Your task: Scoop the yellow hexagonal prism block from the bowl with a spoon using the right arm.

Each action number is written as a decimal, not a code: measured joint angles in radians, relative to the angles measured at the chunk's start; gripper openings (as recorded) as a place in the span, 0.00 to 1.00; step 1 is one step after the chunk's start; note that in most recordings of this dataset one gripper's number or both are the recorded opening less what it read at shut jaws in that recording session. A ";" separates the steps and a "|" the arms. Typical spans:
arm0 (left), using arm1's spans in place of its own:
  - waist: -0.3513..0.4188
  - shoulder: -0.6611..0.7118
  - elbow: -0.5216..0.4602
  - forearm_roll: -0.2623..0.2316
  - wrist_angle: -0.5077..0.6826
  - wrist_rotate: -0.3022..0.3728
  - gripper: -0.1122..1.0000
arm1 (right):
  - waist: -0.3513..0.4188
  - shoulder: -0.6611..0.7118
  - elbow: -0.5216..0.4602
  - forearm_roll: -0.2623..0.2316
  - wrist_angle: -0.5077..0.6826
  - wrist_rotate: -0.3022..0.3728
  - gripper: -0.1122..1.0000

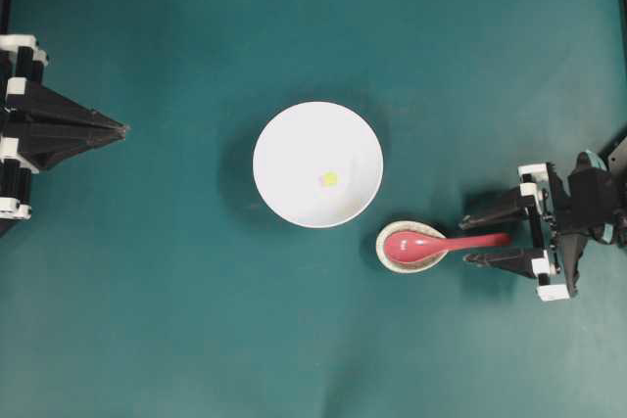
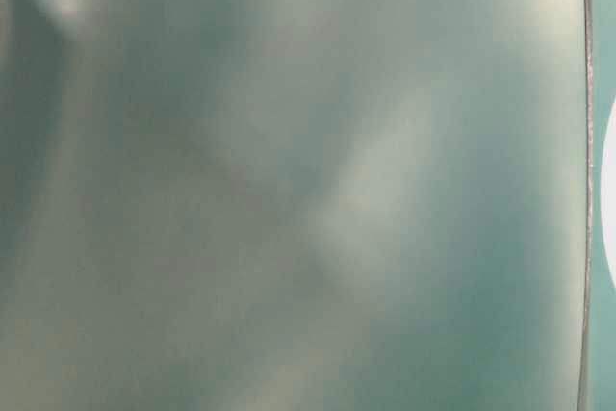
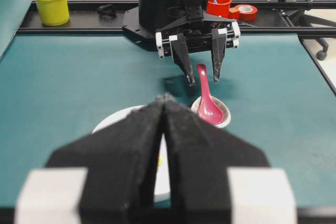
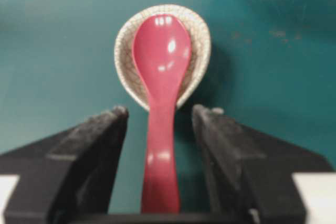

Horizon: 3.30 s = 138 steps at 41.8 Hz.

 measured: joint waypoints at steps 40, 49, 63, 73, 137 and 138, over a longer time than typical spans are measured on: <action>0.000 0.000 0.000 0.000 0.000 0.000 0.11 | 0.002 0.035 -0.017 0.008 0.005 -0.044 0.60; 0.000 0.000 0.000 0.000 0.000 0.002 0.11 | 0.002 0.035 -0.015 0.006 0.005 -0.046 0.54; 0.000 -0.002 0.000 0.002 0.000 0.003 0.11 | 0.003 0.035 -0.015 0.006 0.006 -0.048 0.33; 0.000 0.000 0.000 0.002 0.000 0.003 0.11 | 0.003 0.023 -0.015 0.006 0.006 -0.052 0.31; 0.000 0.000 0.000 0.002 -0.014 0.005 0.11 | -0.643 -0.479 -0.689 0.005 1.715 -0.391 0.31; 0.000 0.000 0.000 0.002 -0.014 0.005 0.11 | -0.647 -0.463 -0.709 0.005 1.744 -0.393 0.31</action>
